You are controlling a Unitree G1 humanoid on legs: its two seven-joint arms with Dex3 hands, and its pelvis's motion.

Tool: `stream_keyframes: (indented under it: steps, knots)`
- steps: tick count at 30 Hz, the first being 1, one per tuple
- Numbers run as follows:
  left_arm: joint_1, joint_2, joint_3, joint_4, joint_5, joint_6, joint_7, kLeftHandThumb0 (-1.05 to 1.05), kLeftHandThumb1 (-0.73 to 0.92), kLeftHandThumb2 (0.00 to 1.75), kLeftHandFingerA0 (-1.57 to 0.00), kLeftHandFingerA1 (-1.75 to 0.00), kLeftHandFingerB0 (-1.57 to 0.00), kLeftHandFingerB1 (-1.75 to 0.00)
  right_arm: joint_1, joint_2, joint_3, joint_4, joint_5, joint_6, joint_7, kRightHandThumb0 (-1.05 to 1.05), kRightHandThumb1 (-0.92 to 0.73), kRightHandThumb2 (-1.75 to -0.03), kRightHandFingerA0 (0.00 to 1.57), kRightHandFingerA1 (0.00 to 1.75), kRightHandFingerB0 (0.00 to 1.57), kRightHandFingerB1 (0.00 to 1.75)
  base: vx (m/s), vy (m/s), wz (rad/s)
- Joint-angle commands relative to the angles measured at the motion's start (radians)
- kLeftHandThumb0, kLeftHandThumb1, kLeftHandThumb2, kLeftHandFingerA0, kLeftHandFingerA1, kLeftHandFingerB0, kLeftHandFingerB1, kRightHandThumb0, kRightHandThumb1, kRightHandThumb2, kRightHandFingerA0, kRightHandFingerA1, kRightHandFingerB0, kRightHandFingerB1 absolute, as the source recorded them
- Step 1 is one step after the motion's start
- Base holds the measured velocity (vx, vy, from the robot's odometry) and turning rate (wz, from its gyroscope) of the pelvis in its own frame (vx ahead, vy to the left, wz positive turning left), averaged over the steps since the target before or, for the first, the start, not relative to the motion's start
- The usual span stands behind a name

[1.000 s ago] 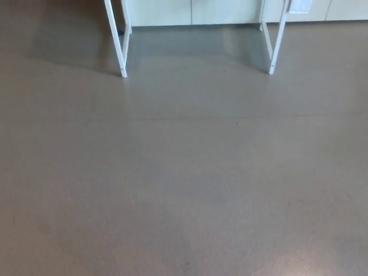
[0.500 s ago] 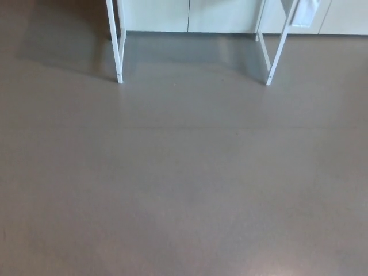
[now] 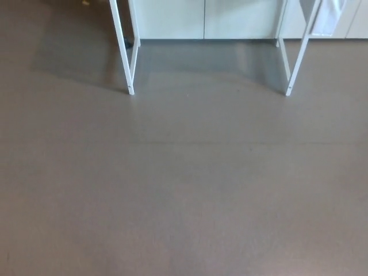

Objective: The robot walk towards a table in front and then pushes a layer of a file tray back to its original position using its right hand

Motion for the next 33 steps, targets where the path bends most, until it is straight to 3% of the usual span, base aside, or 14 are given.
stream_keyframes:
  steps: [1, 2, 3, 6, 7, 16, 17, 19, 21, 23, 31, 32, 33]
  knots:
    - [0.014, 0.018, -0.006, -0.003, 0.004, -0.011, -0.004, -0.30, 0.30, 0.88, -0.53, -0.89, -0.34, -0.59, 0.018, -0.009, 0.012, 0.000, -0.019, -0.007, -0.025, -0.28, -0.62, -0.58, 0.52, 0.46, 0.38, 0.38, 0.24, -0.084, -0.05]
    - [0.016, 0.019, -0.009, -0.011, 0.004, -0.003, -0.005, -0.29, 0.31, 0.88, -0.53, -0.89, -0.34, -0.59, 0.024, -0.009, 0.013, -0.011, -0.012, -0.006, -0.014, -0.28, -0.63, -0.58, 0.52, 0.47, 0.37, 0.39, 0.22, -0.076, -0.03]
    - [0.017, 0.019, -0.010, -0.013, 0.003, -0.004, -0.005, -0.27, 0.30, 0.90, -0.53, -0.90, -0.35, -0.59, 0.029, -0.010, 0.016, -0.023, -0.014, -0.001, -0.017, -0.37, -0.53, -0.71, 0.48, 0.53, 0.35, 0.46, 0.25, -0.006, -0.11]
    - [0.017, 0.020, -0.016, -0.008, 0.010, -0.006, 0.005, -0.29, 0.30, 0.88, -0.53, -0.90, -0.34, -0.59, 0.032, -0.009, 0.019, -0.014, -0.014, -0.004, -0.025, -0.37, -0.52, -0.71, 0.49, 0.53, 0.35, 0.46, 0.22, 0.059, -0.17]
    - [0.017, 0.020, -0.016, -0.007, 0.008, -0.004, 0.005, -0.29, 0.30, 0.87, -0.53, -0.88, -0.34, -0.58, 0.032, -0.009, 0.020, -0.011, -0.013, -0.005, -0.025, -0.30, -0.61, -0.58, 0.54, 0.47, 0.38, 0.39, 0.22, 0.127, -0.17]
    - [0.000, 0.023, -0.013, 0.026, 0.002, -0.001, -0.003, -0.29, 0.30, 0.88, -0.54, -0.91, -0.35, -0.60, 0.082, -0.011, 0.047, -0.103, -0.031, 0.020, -0.044, -0.32, -0.62, -0.59, 0.52, 0.45, 0.38, 0.38, 0.33, 0.136, -0.09]
    - [0.003, 0.024, -0.016, 0.024, 0.004, -0.007, -0.002, -0.32, 0.28, 0.94, -0.58, -0.82, -0.32, -0.63, 0.092, -0.009, 0.048, -0.122, -0.028, 0.029, -0.044, -0.32, -0.62, -0.59, 0.53, 0.45, 0.37, 0.38, 0.20, 0.106, 0.06]
    - [0.002, 0.024, -0.017, 0.020, 0.005, -0.005, 0.002, -0.31, 0.29, 0.94, -0.58, -0.82, -0.32, -0.63, 0.101, -0.006, 0.050, -0.142, -0.027, 0.037, -0.048, -0.31, -0.63, -0.59, 0.53, 0.46, 0.37, 0.38, 0.23, 0.089, 0.09]
    - [0.001, 0.027, -0.027, 0.020, 0.016, -0.004, 0.010, -0.33, 0.35, 0.86, -0.54, -0.85, -0.33, -0.59, 0.087, -0.007, 0.047, -0.115, -0.026, 0.035, -0.049, -0.30, -0.63, -0.59, 0.53, 0.46, 0.36, 0.38, 0.20, 0.020, 0.07]
    - [0.003, 0.026, -0.026, 0.019, 0.011, -0.008, 0.009, -0.33, 0.30, 0.94, -0.58, -0.81, -0.32, -0.62, 0.079, -0.010, 0.047, -0.097, -0.030, 0.028, -0.049, -0.30, -0.62, -0.59, 0.52, 0.46, 0.37, 0.38, 0.22, -0.023, 0.12]
    - [-0.003, 0.036, -0.037, 0.031, 0.019, -0.019, 0.010, -0.39, 0.29, 0.93, -0.62, -0.84, -0.34, -0.63, 0.067, -0.015, 0.065, -0.057, -0.048, -0.004, -0.049, -0.31, -0.62, -0.59, 0.56, 0.46, 0.37, 0.37, 0.34, -0.072, 0.08]
    - [-0.002, 0.038, -0.039, 0.030, 0.020, -0.020, 0.011, -0.38, 0.34, 0.85, -0.61, -0.89, -0.37, -0.60, 0.070, -0.015, 0.066, -0.064, -0.047, -0.002, -0.050, -0.38, -0.51, -0.71, 0.51, 0.53, 0.34, 0.45, 0.21, -0.055, 0.01]
    - [0.000, 0.038, -0.041, 0.026, 0.020, -0.021, 0.010, -0.38, 0.34, 0.85, -0.61, -0.89, -0.37, -0.60, 0.075, -0.014, 0.068, -0.076, -0.046, 0.005, -0.052, -0.38, -0.51, -0.71, 0.51, 0.53, 0.34, 0.45, 0.24, -0.012, -0.06]
